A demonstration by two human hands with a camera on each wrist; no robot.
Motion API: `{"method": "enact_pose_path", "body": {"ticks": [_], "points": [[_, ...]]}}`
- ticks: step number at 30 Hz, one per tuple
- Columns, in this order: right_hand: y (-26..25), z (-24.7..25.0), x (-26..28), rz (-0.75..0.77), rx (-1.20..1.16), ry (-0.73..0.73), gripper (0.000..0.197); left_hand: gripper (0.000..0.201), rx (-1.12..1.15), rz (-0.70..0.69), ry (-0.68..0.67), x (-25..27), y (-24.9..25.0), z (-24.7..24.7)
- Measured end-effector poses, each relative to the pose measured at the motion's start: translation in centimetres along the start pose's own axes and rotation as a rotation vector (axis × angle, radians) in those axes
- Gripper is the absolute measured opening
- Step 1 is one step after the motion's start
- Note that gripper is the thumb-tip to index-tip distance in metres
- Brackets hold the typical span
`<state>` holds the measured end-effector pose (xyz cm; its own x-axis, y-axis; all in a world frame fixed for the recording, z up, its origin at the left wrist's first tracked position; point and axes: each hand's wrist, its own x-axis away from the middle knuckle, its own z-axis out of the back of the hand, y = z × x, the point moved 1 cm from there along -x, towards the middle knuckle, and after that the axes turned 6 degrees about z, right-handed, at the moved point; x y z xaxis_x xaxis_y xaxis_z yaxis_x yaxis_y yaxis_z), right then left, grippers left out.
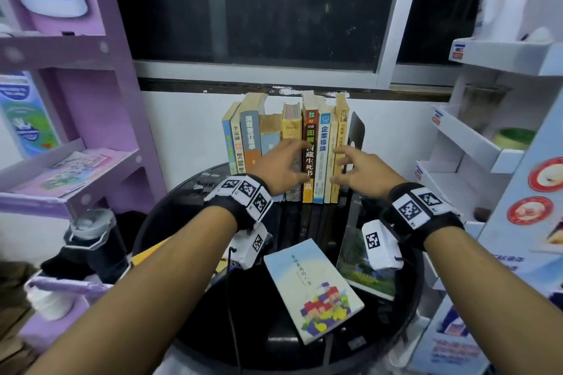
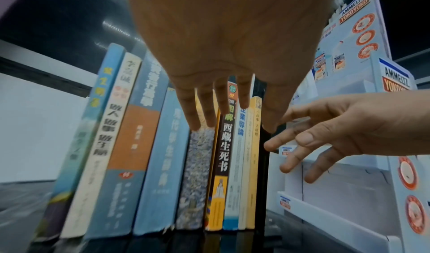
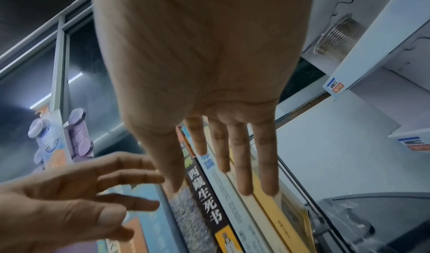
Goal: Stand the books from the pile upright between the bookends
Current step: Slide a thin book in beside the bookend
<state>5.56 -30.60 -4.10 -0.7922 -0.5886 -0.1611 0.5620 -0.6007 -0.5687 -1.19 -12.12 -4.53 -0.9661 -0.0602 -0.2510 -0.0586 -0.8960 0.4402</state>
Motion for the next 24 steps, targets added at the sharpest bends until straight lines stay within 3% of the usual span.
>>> {"method": "enact_pose_path", "body": {"ticks": [5,13,16,24], "points": [[-0.2,-2.4,2.2,-0.068,0.107,-0.265,0.061,0.057,0.023,0.111,-0.253,2.9,-1.7,-1.9],[-0.5,-5.5,4.7,-0.112,0.185,-0.403,0.052,0.050,0.131,0.265,-0.542,6.4,-2.3,-3.7],[-0.8,-6.4,5.3,-0.129,0.215,-0.475,0.055,0.056,0.058,0.278,-0.644,7.3,-2.1,-4.3],[-1.6,-8.2,6.3,-0.125,0.330,-0.534,0.074,0.078,-0.196,0.233,-0.674,8.3,-1.6,-5.2]]}}
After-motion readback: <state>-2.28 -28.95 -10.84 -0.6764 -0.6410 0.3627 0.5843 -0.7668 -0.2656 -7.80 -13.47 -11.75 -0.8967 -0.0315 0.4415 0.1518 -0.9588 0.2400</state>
